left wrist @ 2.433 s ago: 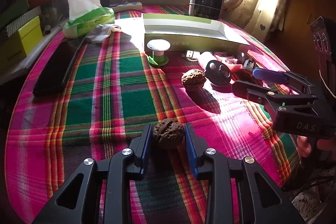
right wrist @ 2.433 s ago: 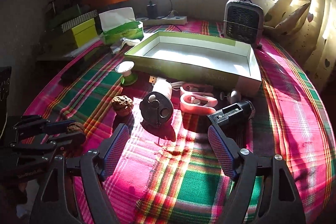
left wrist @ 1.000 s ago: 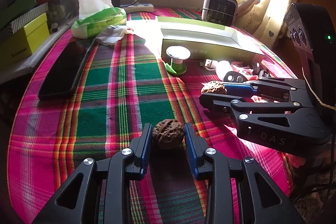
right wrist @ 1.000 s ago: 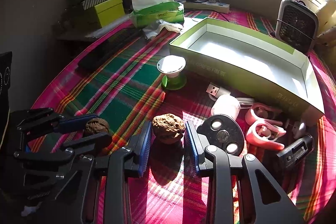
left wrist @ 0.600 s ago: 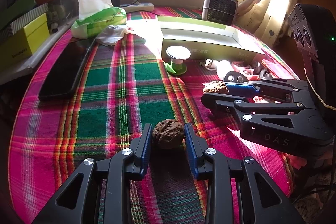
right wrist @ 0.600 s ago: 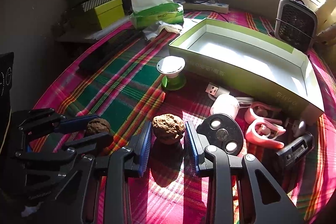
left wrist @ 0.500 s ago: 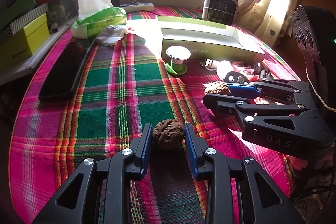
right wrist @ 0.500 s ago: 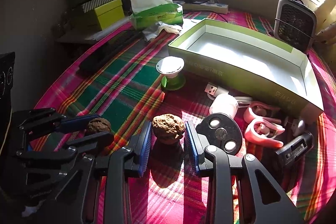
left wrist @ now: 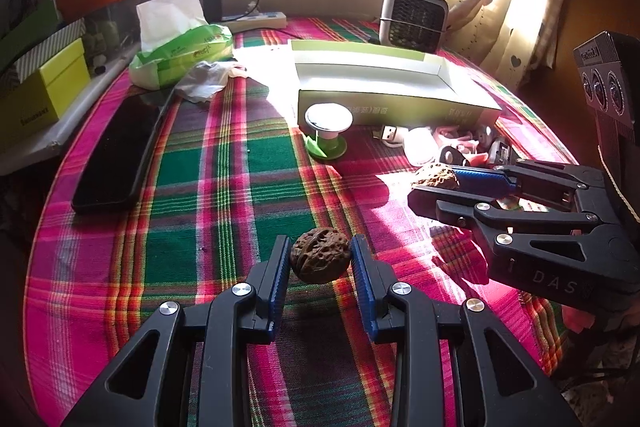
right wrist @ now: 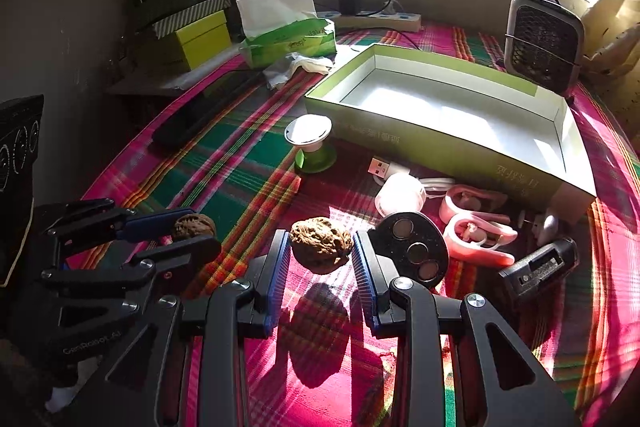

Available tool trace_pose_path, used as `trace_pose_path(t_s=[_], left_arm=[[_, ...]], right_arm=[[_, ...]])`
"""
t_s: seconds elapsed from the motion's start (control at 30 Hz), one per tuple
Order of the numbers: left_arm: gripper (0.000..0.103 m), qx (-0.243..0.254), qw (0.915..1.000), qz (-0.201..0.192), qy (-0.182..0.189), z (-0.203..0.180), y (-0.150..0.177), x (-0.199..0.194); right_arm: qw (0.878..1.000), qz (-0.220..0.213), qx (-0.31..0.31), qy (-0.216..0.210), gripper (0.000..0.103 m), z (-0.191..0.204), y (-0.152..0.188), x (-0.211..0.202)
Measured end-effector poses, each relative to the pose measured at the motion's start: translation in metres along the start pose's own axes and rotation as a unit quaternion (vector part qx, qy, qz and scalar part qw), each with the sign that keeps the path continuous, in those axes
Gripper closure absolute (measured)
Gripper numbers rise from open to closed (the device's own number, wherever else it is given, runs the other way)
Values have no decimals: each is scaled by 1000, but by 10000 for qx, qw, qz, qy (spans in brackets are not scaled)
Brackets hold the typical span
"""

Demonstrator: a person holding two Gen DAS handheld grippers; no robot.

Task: Organize objects
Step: 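Carry both held walnuts over the white green-rimmed box with both tools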

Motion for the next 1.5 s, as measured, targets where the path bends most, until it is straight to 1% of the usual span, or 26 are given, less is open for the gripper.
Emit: trace_pose_path(t_s=[0.5, 1.13, 1.5], left_arm=[[75, 200, 9997, -100, 86, -23, -34, 1], [75, 330, 9993, -155, 115, -41, -69, 16], [75, 359, 9991, -219, 91, -45, -97, 31]], right_arm=[[9991, -274, 250, 208, 70, -29, -15, -21], [9975, -375, 414, 427, 70, -64, -28, -26], [9950, -453, 534, 714, 70, -98, -48, -30]])
Point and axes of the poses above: each gripper's, at about its wrist camera, not at the fingertips, and x roughly the way its jaws point, z to its left, y to its underside, the point moved 10 cm from there along x, roughly the way its jaws point, and after that the axes turned 4 degrees about -x, right-handed, at the moved point
